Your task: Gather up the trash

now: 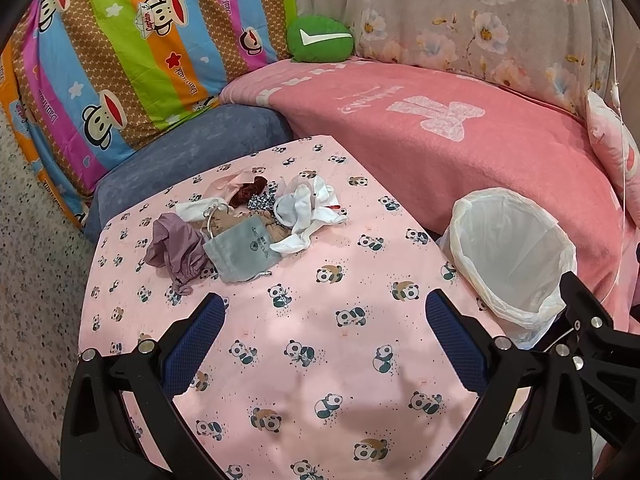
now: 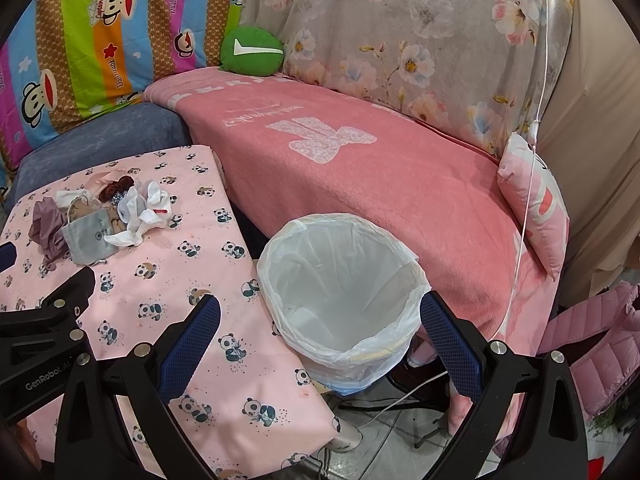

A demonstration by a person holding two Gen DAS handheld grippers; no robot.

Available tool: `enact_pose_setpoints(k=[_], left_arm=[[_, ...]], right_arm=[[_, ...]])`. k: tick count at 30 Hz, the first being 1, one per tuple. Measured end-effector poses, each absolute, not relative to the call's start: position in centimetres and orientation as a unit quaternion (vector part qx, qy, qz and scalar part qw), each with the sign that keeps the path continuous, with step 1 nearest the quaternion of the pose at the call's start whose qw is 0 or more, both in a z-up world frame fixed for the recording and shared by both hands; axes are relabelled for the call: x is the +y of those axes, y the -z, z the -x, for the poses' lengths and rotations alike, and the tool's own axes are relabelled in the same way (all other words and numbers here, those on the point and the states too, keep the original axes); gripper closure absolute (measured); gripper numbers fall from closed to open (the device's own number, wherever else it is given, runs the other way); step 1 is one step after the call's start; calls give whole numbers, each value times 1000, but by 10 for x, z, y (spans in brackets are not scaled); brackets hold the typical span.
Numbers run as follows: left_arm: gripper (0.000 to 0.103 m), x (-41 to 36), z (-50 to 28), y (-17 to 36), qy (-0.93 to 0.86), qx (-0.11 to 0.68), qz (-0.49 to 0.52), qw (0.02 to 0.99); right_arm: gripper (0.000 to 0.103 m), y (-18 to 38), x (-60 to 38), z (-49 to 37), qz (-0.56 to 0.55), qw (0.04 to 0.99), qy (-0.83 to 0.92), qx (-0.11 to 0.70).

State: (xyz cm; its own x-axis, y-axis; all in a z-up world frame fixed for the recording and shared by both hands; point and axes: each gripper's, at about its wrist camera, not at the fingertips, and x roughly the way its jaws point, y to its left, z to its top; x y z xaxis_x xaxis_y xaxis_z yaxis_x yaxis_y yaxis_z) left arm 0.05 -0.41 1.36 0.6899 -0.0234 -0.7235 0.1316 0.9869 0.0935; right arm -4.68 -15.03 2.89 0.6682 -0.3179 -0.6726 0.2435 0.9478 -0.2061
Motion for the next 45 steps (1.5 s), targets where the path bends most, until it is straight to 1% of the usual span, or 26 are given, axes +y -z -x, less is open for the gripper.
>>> enact_pose_setpoints(k=[14,31,39,45], left_arm=[[7,7,-5,-16,41,389,-56,919],[7,37,-23,-10,31,390,-40,920],[7,72,-49,-3,32,399,-13,916],[7,108,-68,3,-4,384,-4,923]], right_arm=[[5,-34,-137,38,58,913,153,374],[5,-31,-118,17,49,915,148,371],[5,-29,-98,-2,49,920,134,364],[5,-25,-78,-26,43,925,112,361]])
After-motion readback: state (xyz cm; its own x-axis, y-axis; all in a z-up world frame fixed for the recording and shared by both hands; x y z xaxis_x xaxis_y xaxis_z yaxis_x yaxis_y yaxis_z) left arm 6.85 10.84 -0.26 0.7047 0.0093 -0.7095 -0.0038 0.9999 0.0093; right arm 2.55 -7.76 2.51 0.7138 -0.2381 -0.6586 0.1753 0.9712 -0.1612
